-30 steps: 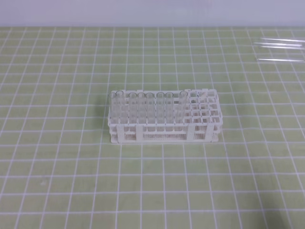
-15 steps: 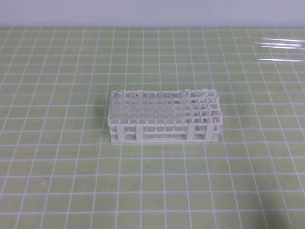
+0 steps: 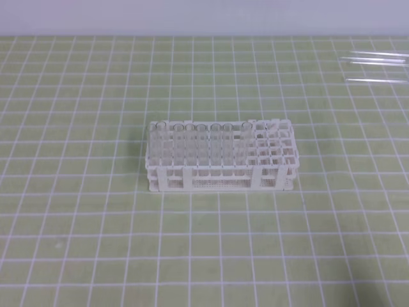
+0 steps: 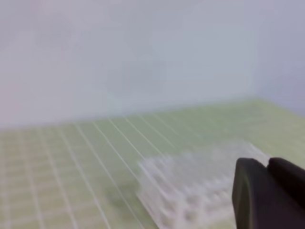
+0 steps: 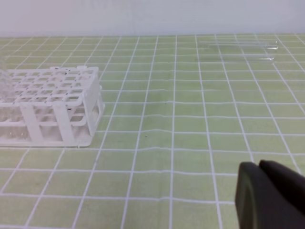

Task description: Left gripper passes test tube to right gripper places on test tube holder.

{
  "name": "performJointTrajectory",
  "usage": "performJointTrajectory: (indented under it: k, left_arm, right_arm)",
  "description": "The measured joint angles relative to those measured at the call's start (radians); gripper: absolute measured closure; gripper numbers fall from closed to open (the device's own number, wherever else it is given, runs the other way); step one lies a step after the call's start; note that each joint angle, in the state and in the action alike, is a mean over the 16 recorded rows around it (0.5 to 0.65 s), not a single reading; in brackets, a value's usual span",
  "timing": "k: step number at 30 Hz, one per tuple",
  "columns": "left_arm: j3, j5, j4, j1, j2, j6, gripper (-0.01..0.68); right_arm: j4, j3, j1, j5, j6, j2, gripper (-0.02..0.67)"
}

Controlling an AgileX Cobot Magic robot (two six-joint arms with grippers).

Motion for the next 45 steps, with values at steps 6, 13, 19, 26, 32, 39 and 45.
performJointTrajectory:
  k: [6, 13, 19, 26, 32, 39, 45]
  left_arm:
    - [0.139, -0.160, -0.101, 0.285, -0.005, 0.059, 0.671]
    - [0.262, -0.161, -0.172, 0.518, -0.008, 0.104, 0.675]
    - [0.303, -0.102, -0.175, 0.586, 0.003, 0.201, 0.675]
    - [0.305, -0.064, -0.171, 0.593, 0.015, 0.298, 0.675]
    - [0.303, -0.059, -0.172, 0.593, 0.021, 0.314, 0.675]
    - [0.302, -0.057, -0.172, 0.593, 0.023, 0.310, 0.675]
    - [0.304, -0.063, -0.173, 0.592, 0.017, 0.309, 0.675]
  right_arm:
    - [0.001, 0.000, 0.000, -0.001, 0.000, 0.000, 0.665]
    - [0.002, 0.000, 0.000, -0.001, 0.000, 0.000, 0.665]
    - [0.002, 0.000, 0.000, -0.001, 0.000, 0.000, 0.665]
    - [0.002, 0.000, 0.000, -0.001, 0.000, 0.000, 0.666]
    - [0.002, 0.000, 0.000, -0.001, 0.000, 0.000, 0.666]
    - [0.002, 0.000, 0.000, -0.001, 0.000, 0.000, 0.666]
    - [0.002, 0.000, 0.000, -0.001, 0.000, 0.000, 0.666]
